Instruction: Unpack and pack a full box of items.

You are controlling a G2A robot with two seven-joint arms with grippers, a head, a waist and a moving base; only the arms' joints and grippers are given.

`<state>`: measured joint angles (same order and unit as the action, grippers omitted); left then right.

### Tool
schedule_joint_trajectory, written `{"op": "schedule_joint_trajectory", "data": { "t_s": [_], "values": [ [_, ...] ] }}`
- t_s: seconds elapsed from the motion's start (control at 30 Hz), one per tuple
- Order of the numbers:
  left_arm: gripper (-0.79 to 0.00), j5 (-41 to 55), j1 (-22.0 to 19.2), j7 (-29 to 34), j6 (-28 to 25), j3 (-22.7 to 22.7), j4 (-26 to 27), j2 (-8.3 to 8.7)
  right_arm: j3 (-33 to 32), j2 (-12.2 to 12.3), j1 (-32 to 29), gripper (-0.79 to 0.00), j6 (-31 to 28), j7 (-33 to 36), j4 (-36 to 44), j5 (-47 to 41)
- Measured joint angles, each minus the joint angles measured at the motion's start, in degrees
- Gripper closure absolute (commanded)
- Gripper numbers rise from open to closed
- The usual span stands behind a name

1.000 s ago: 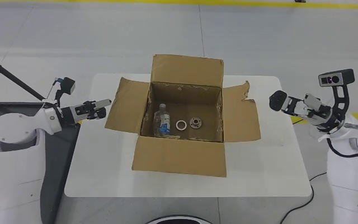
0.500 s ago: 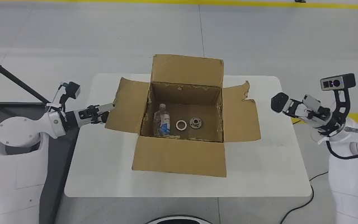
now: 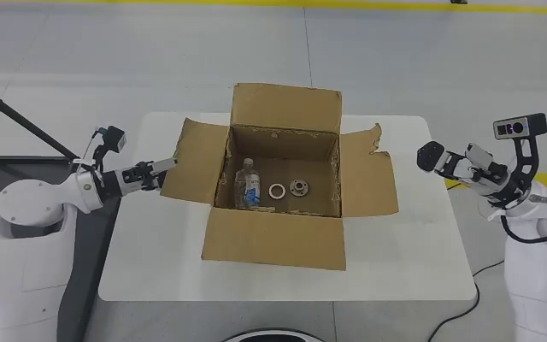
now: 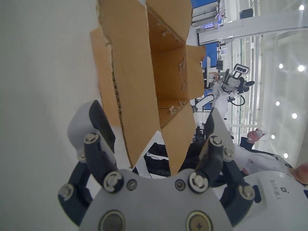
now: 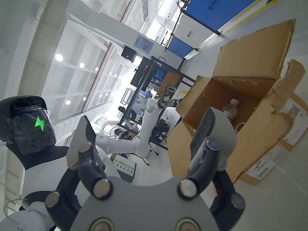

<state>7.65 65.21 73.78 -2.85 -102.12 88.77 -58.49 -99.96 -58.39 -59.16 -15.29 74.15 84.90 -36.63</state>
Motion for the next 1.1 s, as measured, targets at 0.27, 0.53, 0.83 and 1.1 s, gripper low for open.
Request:
{"op": "schedule_joint_trajectory", "data": {
  "t_s": [0.27, 0.53, 0.83, 1.1],
  "values": [
    [-0.785, 4.5, 0.3, 1.5, 3.0, -1.1, 3.8, 0.81, 0.0, 0.0, 0.0, -0.785, 0.0, 0.0, 0.0, 0.0],
    [-0.785, 8.0, 0.6, 0.6, 4.8, -0.7, 6.6, 1.36, -2.9, 0.8, -2.0, -0.785, 0.1, -3.7, -0.1, 3.1],
    [-0.785, 12.3, 1.1, 0.2, 5.8, 1.7, 10.4, 1.69, -6.6, 1.9, -4.1, -0.785, 1.1, -6.4, -1.6, 7.6],
    [-0.785, 14.2, 1.6, -2.1, 5.4, 5.6, 14.6, 1.7, -5.5, 2.2, -6.1, -0.785, 1.4, -7.0, -0.8, 8.0]
  ]
}}
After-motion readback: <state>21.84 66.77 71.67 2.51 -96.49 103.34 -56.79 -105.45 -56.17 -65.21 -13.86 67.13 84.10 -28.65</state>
